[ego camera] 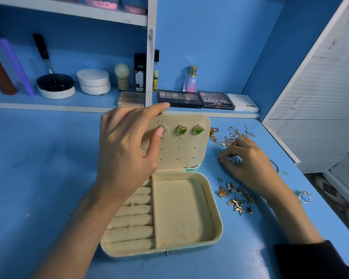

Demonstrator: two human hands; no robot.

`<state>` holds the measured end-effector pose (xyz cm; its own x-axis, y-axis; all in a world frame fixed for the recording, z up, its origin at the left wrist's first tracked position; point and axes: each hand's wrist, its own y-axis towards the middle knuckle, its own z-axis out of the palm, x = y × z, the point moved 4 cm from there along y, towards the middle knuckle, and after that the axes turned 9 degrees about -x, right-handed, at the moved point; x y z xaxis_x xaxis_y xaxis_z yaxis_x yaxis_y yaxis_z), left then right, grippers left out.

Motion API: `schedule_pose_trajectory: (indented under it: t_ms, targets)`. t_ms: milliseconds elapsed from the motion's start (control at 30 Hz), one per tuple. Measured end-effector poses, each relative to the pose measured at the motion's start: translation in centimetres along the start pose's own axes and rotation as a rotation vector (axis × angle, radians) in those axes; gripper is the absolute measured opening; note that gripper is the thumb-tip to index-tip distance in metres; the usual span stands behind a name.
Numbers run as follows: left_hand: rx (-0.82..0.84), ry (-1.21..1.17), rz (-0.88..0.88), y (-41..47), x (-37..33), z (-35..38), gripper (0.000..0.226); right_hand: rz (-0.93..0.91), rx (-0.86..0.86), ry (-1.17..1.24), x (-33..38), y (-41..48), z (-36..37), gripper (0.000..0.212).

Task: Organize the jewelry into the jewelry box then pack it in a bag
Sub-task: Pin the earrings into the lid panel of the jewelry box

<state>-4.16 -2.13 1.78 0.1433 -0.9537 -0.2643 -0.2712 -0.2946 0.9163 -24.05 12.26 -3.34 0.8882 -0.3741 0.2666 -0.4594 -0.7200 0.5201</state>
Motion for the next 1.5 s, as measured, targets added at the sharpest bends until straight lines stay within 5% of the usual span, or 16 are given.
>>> schedule_pose_trajectory:
  t_ms: [600, 1133, 1367, 1500]
  targets:
    - [-0.006, -0.001, 0.0, 0.0, -0.1, 0.0, 0.032, -0.024, 0.006, 0.017, 1.2, -0.1, 0.5, 0.003]
    - [-0.009, 0.018, 0.032, -0.4, -1.2, -1.3, 0.038, 0.296, 0.036, 0.6, 2.1, 0.7, -1.9, 0.007]
    - [0.005, -0.031, 0.124, -2.0, -2.6, -3.7, 0.033, 0.255, 0.146, 0.766, 6.3, 2.6, -5.1, 0.015]
    - [0.004, -0.045, 0.133, -3.1, -2.9, -4.5, 0.02, 0.201, 0.362, 0.793, 8.9, 3.8, -5.0, 0.01]
